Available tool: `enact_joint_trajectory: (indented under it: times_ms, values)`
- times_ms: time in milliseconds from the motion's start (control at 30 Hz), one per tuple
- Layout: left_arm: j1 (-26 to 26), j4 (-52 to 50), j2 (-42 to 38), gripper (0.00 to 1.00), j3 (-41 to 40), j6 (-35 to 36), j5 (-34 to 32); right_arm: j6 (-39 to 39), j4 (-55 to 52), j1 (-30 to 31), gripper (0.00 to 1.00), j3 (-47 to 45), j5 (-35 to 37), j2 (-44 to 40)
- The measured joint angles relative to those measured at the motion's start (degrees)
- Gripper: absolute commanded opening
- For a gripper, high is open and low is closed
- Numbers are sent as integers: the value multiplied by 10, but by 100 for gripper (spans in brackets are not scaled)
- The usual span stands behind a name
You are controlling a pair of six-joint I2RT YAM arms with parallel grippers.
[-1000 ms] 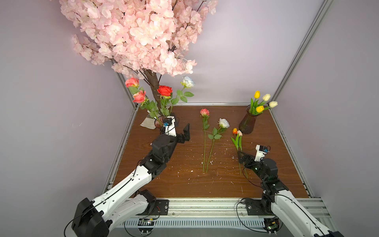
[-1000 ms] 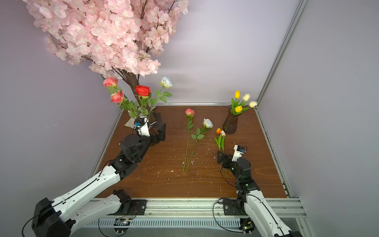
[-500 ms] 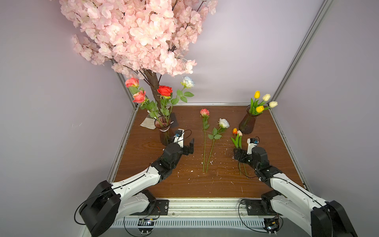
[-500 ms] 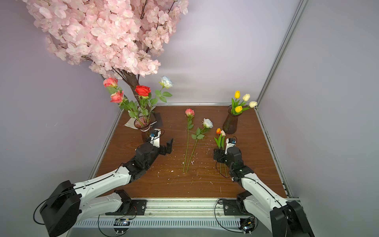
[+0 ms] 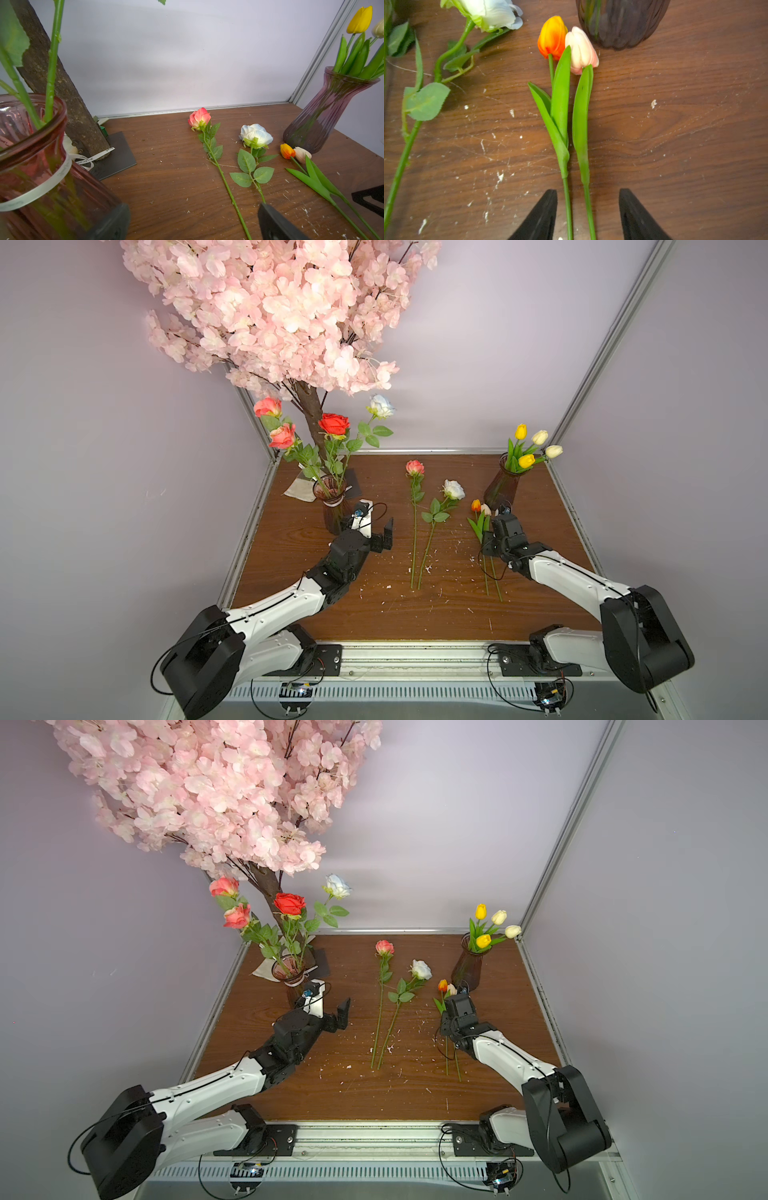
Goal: Arrange the flowers in different vases according to their variety
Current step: Pick up the flower at the center of the board.
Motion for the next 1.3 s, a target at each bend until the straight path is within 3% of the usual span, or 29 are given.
enact_joint_trajectory:
  times_ms: [200,333,467,833,1100,1300]
  values:
    - [0,-1,2,99,0,0,0,-21,-54,0,60,70,14,81]
    - [0,-1,2,99,0,0,0,-32,-97,0,46,118,14,139]
    - [0,-1,2,99,0,0,0,-37,-112,0,45,133,15,172]
    - [0,-1,5,99,0,0,0,-37,-114,0,42,135,20,172]
    - [0,-1,9,99,0,0,0,-34,-126,-1,46,106,16,107]
    - [0,-1,9,99,0,2,0,-32,-125,-4,43,96,13,111]
